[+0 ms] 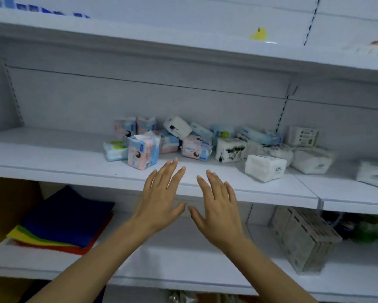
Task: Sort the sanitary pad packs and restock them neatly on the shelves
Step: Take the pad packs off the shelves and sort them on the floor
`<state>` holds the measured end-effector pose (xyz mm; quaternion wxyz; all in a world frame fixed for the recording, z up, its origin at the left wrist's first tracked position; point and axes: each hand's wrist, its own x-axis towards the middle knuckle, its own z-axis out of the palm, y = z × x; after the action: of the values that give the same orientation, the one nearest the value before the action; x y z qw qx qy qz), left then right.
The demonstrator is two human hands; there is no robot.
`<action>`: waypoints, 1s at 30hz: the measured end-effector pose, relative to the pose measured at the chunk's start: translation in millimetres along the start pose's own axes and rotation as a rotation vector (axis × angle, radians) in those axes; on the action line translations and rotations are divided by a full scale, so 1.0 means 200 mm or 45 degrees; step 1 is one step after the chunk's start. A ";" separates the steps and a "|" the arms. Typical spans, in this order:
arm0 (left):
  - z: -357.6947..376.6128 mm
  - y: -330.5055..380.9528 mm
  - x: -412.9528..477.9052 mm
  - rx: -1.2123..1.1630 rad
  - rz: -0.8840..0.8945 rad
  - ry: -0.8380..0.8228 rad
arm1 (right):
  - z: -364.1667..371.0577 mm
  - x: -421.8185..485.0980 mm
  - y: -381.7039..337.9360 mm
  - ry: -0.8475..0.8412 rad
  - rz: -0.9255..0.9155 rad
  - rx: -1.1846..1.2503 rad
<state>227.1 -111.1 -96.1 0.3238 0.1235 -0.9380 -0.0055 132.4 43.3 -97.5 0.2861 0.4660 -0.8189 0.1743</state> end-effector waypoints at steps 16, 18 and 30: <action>0.39 -0.40 0.60 -0.022 -0.100 0.134 | 0.43 0.90 0.28 0.255 0.042 0.481; 0.45 -0.33 0.65 0.075 0.074 0.086 | 0.45 1.04 0.35 0.340 0.066 0.531; 0.42 -0.29 0.64 -0.023 -0.030 0.278 | 0.73 1.58 0.73 -0.477 0.331 0.581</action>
<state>91.9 -203.5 -90.4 0.4252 0.1316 -0.8954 -0.0045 -165.6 -173.8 -13.9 -0.0060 0.4335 -0.8498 0.2998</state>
